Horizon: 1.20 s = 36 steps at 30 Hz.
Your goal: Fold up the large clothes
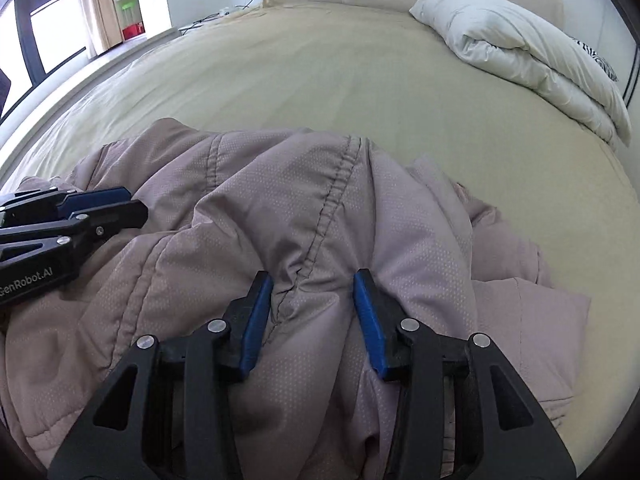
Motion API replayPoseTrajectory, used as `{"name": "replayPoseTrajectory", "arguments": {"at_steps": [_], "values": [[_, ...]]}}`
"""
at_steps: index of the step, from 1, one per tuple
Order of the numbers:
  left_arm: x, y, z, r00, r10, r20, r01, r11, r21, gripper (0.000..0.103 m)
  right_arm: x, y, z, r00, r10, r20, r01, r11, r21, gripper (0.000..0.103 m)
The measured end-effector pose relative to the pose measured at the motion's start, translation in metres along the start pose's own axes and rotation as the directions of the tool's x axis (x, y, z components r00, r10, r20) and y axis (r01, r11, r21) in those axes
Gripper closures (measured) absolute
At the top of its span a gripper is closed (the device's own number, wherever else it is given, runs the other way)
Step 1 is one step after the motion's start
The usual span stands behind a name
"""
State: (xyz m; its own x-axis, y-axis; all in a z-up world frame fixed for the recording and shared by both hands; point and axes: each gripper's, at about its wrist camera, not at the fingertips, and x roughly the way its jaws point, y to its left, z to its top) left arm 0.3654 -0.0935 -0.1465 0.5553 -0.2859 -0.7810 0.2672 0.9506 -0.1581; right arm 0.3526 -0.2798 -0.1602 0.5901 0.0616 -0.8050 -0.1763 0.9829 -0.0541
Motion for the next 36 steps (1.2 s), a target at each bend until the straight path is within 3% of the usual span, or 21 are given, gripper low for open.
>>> {"name": "replayPoseTrajectory", "arguments": {"at_steps": [3,7,9,11,13,15,18,22,26,28,30,32,34,36], "values": [[0.005,0.008,-0.006,0.999,-0.036,0.008,0.036,0.999,-0.026,0.073,0.002,-0.001,-0.009,1.000,-0.001,0.031,0.002,1.000,-0.010,0.062],[-0.018,0.013,0.002,0.998,-0.059,-0.008,0.059,0.996,-0.069,0.074,-0.015,-0.008,0.006,0.998,0.061,-0.029,-0.061,0.998,0.017,0.062],[-0.045,0.011,0.010,0.997,-0.044,0.069,0.047,0.998,-0.048,0.074,-0.049,-0.022,0.022,0.994,0.082,0.078,-0.088,0.993,0.082,0.062],[-0.054,0.009,0.025,0.993,-0.048,0.104,0.053,0.998,-0.043,0.074,-0.061,-0.033,0.042,0.989,0.048,0.140,-0.067,0.989,0.131,0.062],[-0.042,0.004,0.040,0.996,-0.035,0.087,0.037,0.999,-0.019,0.074,-0.047,-0.036,0.061,0.992,0.053,0.110,-0.069,0.988,0.141,0.062],[-0.014,0.003,0.048,1.000,-0.010,0.012,0.010,1.000,-0.004,0.074,-0.017,-0.031,0.074,0.999,0.036,0.036,-0.039,0.993,0.112,0.062],[0.025,0.011,0.040,0.998,0.030,-0.053,-0.029,1.000,0.009,0.075,0.030,-0.037,0.071,0.998,0.001,-0.069,0.006,0.994,0.107,0.062],[0.035,0.005,0.032,0.997,0.070,-0.024,-0.068,0.996,0.057,0.075,0.056,-0.050,0.056,0.999,0.035,-0.026,-0.029,0.982,0.188,0.063],[0.039,0.016,0.037,0.999,0.017,-0.050,-0.018,1.000,-0.004,0.075,0.058,-0.039,0.056,0.999,-0.020,-0.030,0.024,0.989,0.147,0.063],[0.018,0.019,0.036,0.999,0.010,-0.045,-0.012,0.999,-0.036,0.076,0.039,-0.038,0.060,0.999,-0.013,-0.037,0.019,0.984,0.177,0.063],[-0.020,0.017,0.027,0.999,-0.036,0.017,0.037,0.998,-0.057,0.077,-0.003,-0.036,0.056,0.998,0.051,0.047,-0.060,0.974,0.219,0.063],[-0.057,0.015,0.007,0.994,-0.080,0.077,0.086,0.994,-0.074,0.076,-0.049,-0.024,0.041,0.985,0.099,0.142,-0.124,0.975,0.182,0.063],[-0.081,0.009,-0.017,0.987,-0.118,0.109,0.127,0.989,-0.080,0.076,-0.079,-0.003,0.023,0.977,0.151,0.151,-0.168,0.980,0.104,0.063],[-0.086,-0.002,-0.039,0.988,-0.112,0.104,0.118,0.991,-0.060,0.076,-0.084,0.019,0.001,0.988,0.111,0.110,-0.112,0.994,0.006,0.063]]}}
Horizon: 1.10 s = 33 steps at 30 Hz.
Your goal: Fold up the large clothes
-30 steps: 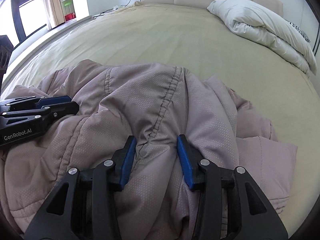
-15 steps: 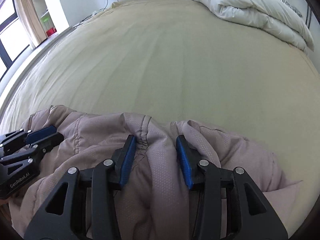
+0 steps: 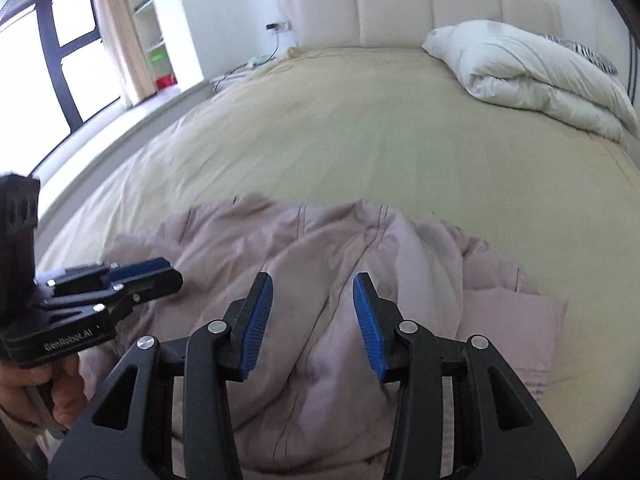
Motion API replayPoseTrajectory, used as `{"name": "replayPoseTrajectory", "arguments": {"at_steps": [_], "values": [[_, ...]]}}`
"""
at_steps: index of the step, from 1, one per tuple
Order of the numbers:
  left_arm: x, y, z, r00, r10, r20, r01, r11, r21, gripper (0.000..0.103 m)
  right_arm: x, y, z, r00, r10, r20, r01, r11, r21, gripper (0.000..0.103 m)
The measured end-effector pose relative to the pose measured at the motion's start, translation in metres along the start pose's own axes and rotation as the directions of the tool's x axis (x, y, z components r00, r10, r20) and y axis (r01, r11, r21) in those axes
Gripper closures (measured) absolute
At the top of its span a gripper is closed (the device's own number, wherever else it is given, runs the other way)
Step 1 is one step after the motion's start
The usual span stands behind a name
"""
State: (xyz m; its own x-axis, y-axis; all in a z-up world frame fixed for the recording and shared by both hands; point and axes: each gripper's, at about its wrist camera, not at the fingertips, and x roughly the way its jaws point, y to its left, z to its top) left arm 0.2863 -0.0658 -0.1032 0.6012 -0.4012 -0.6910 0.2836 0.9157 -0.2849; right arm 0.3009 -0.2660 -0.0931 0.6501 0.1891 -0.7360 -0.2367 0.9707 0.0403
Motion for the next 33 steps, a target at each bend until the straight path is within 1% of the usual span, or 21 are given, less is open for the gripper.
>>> {"name": "replayPoseTrajectory", "arguments": {"at_steps": [1,2,3,5,7,8,9,11,13,14,16,17,19,21,23,25,27,29,30,31,33], "values": [[0.006,-0.005,-0.011,1.000,0.018,-0.018,-0.018,0.999,0.029,0.076,0.009,0.006,-0.013,0.997,-0.062,-0.043,0.061,0.997,-0.039,0.063],[0.017,-0.008,-0.021,0.998,0.036,-0.049,-0.033,0.998,0.052,0.075,0.024,0.004,-0.026,0.990,-0.100,-0.096,0.097,0.995,-0.039,0.061],[0.029,-0.010,-0.029,0.996,0.054,-0.073,-0.049,0.996,0.071,0.075,0.036,-0.006,-0.041,0.986,-0.107,-0.128,0.107,0.994,-0.009,0.061],[0.043,-0.010,-0.032,0.994,0.075,-0.080,-0.067,0.993,0.093,0.075,0.041,-0.008,-0.061,0.993,-0.104,-0.063,0.103,0.995,-0.016,0.061],[0.044,-0.007,-0.026,0.993,0.062,-0.102,-0.056,0.996,0.065,0.075,0.033,-0.002,-0.056,0.989,-0.124,-0.080,0.121,0.992,-0.038,0.061],[0.038,-0.004,-0.023,0.993,0.052,-0.105,-0.048,0.998,0.043,0.075,0.025,-0.002,-0.051,0.989,-0.122,-0.087,0.121,0.992,-0.020,0.061],[0.028,-0.003,-0.020,0.995,0.045,-0.094,-0.043,0.999,0.022,0.075,0.010,-0.004,-0.048,0.991,-0.121,-0.064,0.123,0.992,0.022,0.061],[-0.001,-0.006,-0.019,0.999,0.015,-0.049,-0.015,1.000,0.003,0.075,-0.026,-0.004,-0.045,0.994,-0.107,0.021,0.106,0.992,0.064,0.061],[-0.032,-0.019,-0.024,1.000,-0.028,0.011,0.028,0.999,0.022,0.075,-0.054,-0.003,-0.052,0.992,-0.105,0.070,0.100,0.992,0.073,0.061],[-0.043,-0.026,-0.027,0.998,-0.048,0.029,0.047,0.998,0.037,0.075,-0.063,-0.003,-0.059,0.992,-0.096,0.077,0.089,0.993,0.081,0.061],[-0.049,-0.042,-0.035,0.995,-0.098,0.020,0.097,0.993,0.063,0.075,-0.070,-0.004,-0.076,0.995,-0.083,0.046,0.079,0.993,0.086,0.061],[-0.044,-0.051,-0.039,0.995,-0.104,0.000,0.103,0.991,0.089,0.075,-0.067,-0.001,-0.084,0.997,-0.077,0.025,0.075,0.994,0.083,0.061],[-0.019,-0.064,-0.052,0.997,-0.057,-0.046,0.063,0.987,0.145,0.075,-0.052,0.003,-0.099,0.996,-0.089,-0.025,0.090,0.993,0.072,0.061],[0.014,-0.062,-0.061,0.993,-0.038,-0.109,0.053,0.988,0.142,0.075,-0.030,-0.005,-0.107,0.993,-0.098,-0.072,0.104,0.991,0.085,0.061],[0.034,-0.054,-0.062,0.990,-0.041,-0.132,0.056,0.992,0.112,0.073,-0.014,-0.014,-0.115,0.995,-0.079,-0.068,0.085,0.992,0.092,0.061],[0.043,-0.046,-0.056,0.988,-0.066,-0.143,0.077,0.994,0.074,0.073,-0.007,-0.008,-0.114,0.992,-0.112,-0.062,0.115,0.993,0.042,0.060],[0.046,-0.047,-0.053,0.986,-0.065,-0.154,0.077,0.994,0.074,0.073,-0.003,-0.002,-0.113,0.988,-0.135,-0.069,0.136,0.991,0.015,0.060],[0.039,-0.048,-0.052,0.986,-0.064,-0.154,0.076,0.994,0.080,0.073,-0.010,-0.005,-0.111,0.991,-0.109,-0.083,0.113,0.993,0.044,0.060],[0.030,-0.048,-0.049,0.986,-0.071,-0.150,0.080,0.995,0.059,0.073,-0.019,-0.009,-0.109,0.992,-0.095,-0.082,0.102,0.992,0.078,0.060],[0.017,-0.046,-0.049,0.987,-0.086,-0.136,0.091,0.995,0.032,0.073,-0.033,-0.011,-0.109,0.994,-0.089,-0.064,0.095,0.989,0.113,0.060],[-0.020,-0.043,-0.050,0.991,-0.097,-0.087,0.100,0.995,0.026,0.066,-0.069,-0.012,-0.112,0.996,-0.089,0.012,0.086,0.986,0.144,0.059]]}}
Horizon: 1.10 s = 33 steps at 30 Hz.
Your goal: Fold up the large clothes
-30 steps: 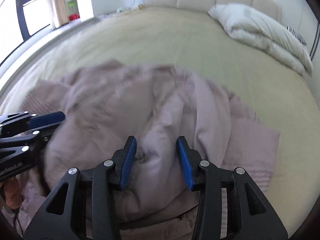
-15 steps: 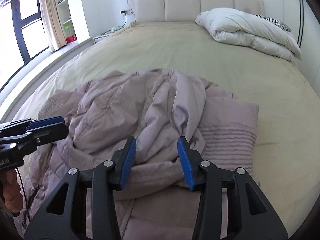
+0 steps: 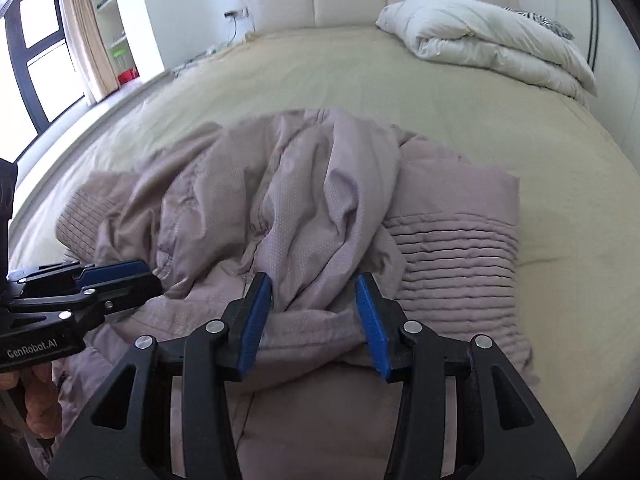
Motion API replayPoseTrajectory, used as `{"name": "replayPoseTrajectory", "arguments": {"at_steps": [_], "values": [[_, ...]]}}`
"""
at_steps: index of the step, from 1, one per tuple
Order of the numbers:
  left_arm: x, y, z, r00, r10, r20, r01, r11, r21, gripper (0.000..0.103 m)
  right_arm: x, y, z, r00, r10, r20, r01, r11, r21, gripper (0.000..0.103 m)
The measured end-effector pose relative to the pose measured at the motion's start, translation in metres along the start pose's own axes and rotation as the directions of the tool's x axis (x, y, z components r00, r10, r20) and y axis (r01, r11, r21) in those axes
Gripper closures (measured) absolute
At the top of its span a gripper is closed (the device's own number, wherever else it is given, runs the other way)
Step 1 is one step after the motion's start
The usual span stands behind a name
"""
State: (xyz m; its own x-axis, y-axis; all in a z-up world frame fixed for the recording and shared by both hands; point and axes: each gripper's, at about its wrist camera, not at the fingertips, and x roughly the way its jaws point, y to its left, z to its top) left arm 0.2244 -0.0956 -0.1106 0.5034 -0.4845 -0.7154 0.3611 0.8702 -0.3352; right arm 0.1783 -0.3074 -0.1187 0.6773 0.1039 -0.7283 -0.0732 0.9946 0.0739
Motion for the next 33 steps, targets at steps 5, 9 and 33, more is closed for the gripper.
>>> {"name": "replayPoseTrajectory", "arguments": {"at_steps": [5,9,33], "values": [[-0.103,0.000,-0.030,0.992,0.008,0.124,-0.015,0.998,0.059,0.025,-0.089,-0.006,-0.032,0.989,0.098,0.110,-0.100,0.995,0.011,0.030],[-0.169,0.024,-0.066,0.992,0.043,0.120,-0.051,0.997,0.062,0.020,-0.137,-0.016,-0.070,0.978,0.188,0.089,-0.194,0.979,0.064,0.026],[-0.206,0.082,-0.310,0.966,-0.037,-0.257,-0.025,0.972,-0.234,0.017,-0.250,-0.113,-0.277,0.955,0.269,-0.123,-0.213,0.915,0.343,0.026]]}}
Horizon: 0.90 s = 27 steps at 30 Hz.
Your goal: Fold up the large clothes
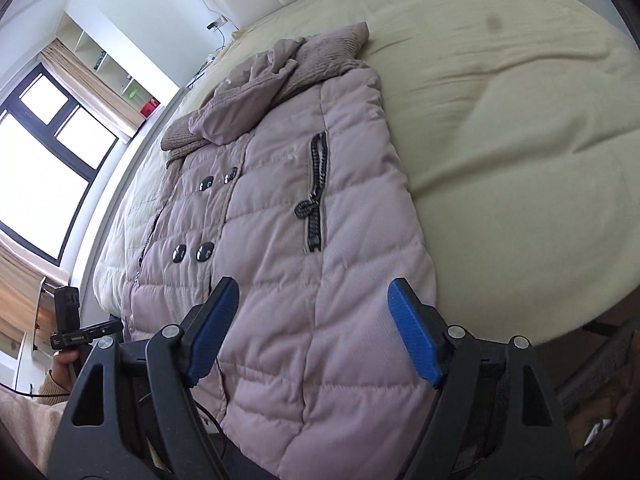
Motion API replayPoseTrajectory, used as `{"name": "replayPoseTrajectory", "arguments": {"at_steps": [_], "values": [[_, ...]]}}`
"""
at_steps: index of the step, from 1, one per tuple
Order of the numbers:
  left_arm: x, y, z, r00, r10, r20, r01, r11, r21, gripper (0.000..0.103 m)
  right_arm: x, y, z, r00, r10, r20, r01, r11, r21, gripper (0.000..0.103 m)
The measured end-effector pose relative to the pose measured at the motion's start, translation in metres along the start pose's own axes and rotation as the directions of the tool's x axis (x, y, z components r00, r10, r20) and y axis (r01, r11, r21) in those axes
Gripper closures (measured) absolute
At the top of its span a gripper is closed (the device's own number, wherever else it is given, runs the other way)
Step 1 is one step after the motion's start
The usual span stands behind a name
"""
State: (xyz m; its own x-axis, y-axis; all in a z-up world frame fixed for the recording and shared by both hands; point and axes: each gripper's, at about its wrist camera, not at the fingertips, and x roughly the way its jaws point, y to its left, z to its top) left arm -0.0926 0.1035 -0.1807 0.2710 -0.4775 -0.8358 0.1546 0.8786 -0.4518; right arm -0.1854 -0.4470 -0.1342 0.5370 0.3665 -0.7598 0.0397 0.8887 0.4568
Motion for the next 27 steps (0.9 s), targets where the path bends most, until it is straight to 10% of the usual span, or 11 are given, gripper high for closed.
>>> {"name": "replayPoseTrajectory", "arguments": {"at_steps": [10,21,27], "values": [[0.027,-0.012,0.000,0.994,-0.064,-0.084,0.066,0.998,0.017,0.027,-0.022,-0.059,-0.038,0.999,-0.010,-0.041,0.015,0.991,0.133,0.026],[0.028,-0.015,-0.003,0.988,-0.096,-0.119,0.097,0.995,0.004,0.039,-0.015,-0.074,-0.048,0.984,0.164,-0.076,-0.147,0.970,0.193,0.031],[0.022,-0.018,-0.005,0.985,-0.125,-0.116,0.126,0.992,-0.003,0.069,0.004,-0.047,-0.045,0.966,0.188,-0.174,-0.166,0.977,0.137,0.046]]}}
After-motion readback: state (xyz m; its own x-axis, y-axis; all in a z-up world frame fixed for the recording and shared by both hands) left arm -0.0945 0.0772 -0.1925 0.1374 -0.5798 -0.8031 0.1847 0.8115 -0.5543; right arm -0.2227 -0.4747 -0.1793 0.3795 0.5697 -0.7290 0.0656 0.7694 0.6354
